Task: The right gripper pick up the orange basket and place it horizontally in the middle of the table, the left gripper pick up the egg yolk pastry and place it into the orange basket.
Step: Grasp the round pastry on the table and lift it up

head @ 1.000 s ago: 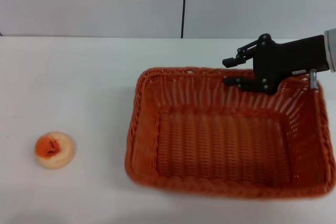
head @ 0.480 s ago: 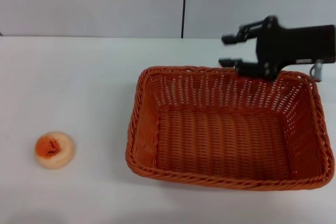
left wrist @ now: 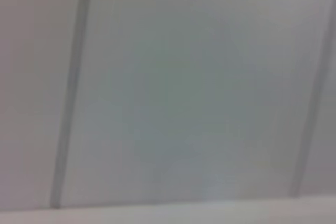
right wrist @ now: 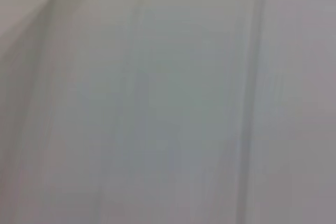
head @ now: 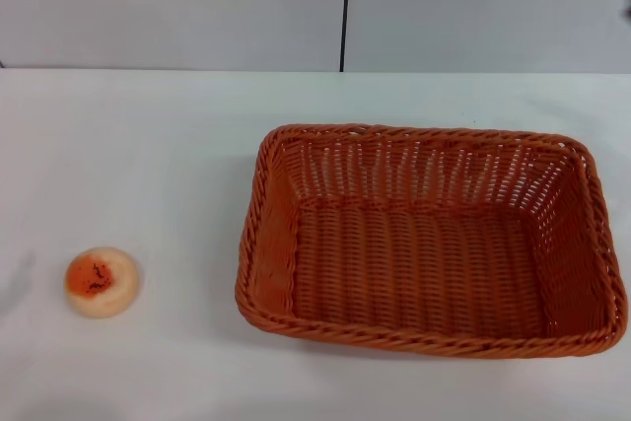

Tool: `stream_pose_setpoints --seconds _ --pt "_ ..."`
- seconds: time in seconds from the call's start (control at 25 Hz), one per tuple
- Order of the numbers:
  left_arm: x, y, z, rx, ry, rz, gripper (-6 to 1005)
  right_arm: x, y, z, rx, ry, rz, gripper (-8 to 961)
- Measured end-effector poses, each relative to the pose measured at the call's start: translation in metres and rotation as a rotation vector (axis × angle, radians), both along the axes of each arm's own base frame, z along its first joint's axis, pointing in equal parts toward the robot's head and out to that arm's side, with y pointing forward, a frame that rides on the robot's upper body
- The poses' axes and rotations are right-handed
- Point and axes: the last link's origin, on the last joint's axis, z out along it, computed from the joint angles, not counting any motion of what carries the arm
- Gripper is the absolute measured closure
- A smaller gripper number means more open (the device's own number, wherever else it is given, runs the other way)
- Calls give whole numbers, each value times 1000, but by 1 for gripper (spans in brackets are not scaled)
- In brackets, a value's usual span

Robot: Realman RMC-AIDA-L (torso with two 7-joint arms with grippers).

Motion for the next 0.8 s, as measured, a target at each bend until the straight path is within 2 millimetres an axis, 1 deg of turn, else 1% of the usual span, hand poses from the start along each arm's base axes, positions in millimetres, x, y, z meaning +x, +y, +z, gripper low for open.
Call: stream_pose_setpoints --seconds 0.04,0.12,0.24,0.32,0.36,0.4,0.48,0.52,0.68,0.8 --pt "0 0 0 0 0 0 254 8 -8 1 36 41 -21 526" --pt "8 10 -11 -149 -6 -42 255 22 -21 2 95 110 -60 526" --pt "11 15 -16 -193 -7 -54 256 36 -34 3 142 183 -110 527" --pt "11 15 -16 -193 -7 -54 257 40 -40 3 149 202 -121 527" --pt "16 28 -34 -296 8 -80 258 41 -42 2 148 207 -121 527" --pt "18 34 -43 -331 10 -85 258 41 -44 2 147 210 -122 527" --pt "18 34 -43 -331 10 -85 259 43 -47 1 147 217 -124 527" --pt "22 41 -52 -350 11 -99 259 43 -48 2 148 219 -124 527" --pt "23 43 -56 -367 17 -102 261 45 -52 1 143 234 -122 527" --pt "19 41 -60 -385 24 -81 262 46 -54 2 147 243 -128 526"
